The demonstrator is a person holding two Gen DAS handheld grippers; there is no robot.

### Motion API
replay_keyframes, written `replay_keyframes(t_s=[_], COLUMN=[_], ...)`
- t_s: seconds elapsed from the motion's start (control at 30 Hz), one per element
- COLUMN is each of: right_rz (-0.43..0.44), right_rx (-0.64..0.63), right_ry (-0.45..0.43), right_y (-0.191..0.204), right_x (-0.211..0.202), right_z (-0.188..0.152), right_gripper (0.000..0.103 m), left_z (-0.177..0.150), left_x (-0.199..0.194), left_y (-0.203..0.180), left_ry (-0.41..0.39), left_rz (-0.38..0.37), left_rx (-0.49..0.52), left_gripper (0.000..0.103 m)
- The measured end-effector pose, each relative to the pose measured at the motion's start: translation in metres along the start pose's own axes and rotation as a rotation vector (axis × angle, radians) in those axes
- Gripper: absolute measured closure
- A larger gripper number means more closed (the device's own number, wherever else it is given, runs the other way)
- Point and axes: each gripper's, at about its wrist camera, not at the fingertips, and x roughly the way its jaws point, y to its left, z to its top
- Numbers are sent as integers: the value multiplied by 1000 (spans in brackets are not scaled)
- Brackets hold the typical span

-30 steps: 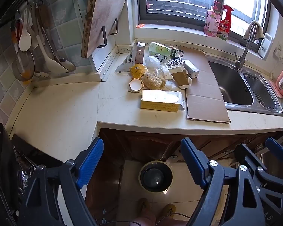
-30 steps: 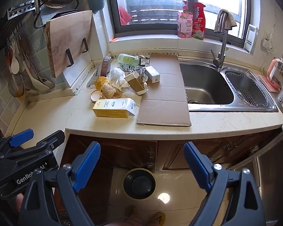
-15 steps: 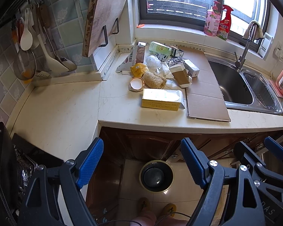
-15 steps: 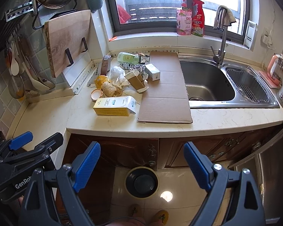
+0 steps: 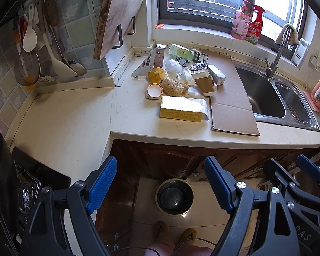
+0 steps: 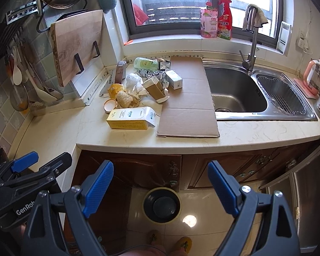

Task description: Collect trash

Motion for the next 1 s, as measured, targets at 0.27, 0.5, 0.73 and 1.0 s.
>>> replay_keyframes(t_s=[0.27,0.5,0.73,1.0], right_rz=[0,0,1,-15], right_rx=[0,0,2,14], right_ry=[-1,-3,-5,2], right_y=[-1,0,-3,-6], right_x=[0,-1,0,4], right_z=[-1,0,-3,0], right_gripper=[12,12,12,12], left_z=[-4,-5,-6,1], left_x=[0,1,3,11], left_y=[1,0,-6,-11], left_ry=[5,6,11,25], left_rz=[-6,-6,-8,-25], left_rx=[-2,0,6,25], left_gripper=[21,21,21,21])
